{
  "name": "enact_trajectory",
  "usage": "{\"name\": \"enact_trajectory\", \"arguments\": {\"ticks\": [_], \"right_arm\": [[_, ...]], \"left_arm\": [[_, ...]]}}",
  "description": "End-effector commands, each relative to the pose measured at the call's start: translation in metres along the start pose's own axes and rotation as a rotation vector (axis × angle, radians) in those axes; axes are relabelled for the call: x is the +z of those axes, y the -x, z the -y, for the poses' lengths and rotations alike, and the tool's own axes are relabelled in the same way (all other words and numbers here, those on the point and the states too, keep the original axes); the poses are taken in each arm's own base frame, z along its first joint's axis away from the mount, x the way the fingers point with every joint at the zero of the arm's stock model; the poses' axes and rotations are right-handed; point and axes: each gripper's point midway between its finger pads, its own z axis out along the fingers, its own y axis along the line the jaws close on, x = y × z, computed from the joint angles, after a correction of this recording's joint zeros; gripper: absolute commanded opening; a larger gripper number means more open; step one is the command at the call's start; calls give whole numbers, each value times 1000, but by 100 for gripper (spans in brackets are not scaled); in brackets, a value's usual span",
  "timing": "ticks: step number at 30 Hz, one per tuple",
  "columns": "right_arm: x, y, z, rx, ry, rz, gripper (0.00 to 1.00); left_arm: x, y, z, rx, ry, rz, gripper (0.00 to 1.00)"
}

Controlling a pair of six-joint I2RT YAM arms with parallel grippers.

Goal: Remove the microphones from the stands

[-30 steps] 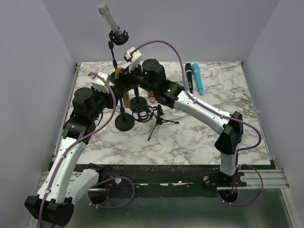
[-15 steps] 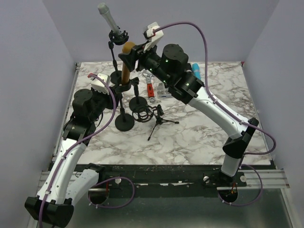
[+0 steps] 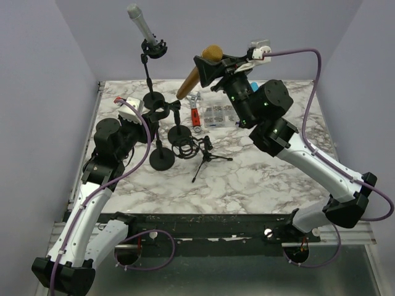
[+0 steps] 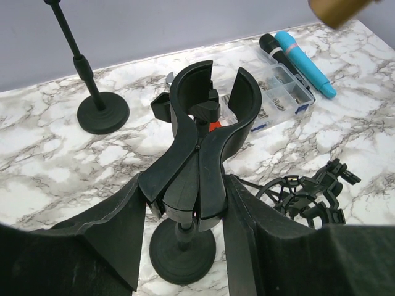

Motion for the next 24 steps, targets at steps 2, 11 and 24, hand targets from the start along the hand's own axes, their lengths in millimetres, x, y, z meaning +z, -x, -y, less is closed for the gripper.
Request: {"name": "enact_trajectory", "arguments": {"ticks": [2, 11, 24], "right_arm": [[-34, 3, 39, -16, -147, 17, 1], [-87, -44, 72, -32, -231, -106, 1], [-106, -45, 82, -56, -246, -122, 1]], "left_arm": [[-3, -22, 8, -28, -32, -80, 32], [-7, -18, 10, -58, -31, -63, 81], [-32, 30, 6, -88, 37, -40, 98]]}}
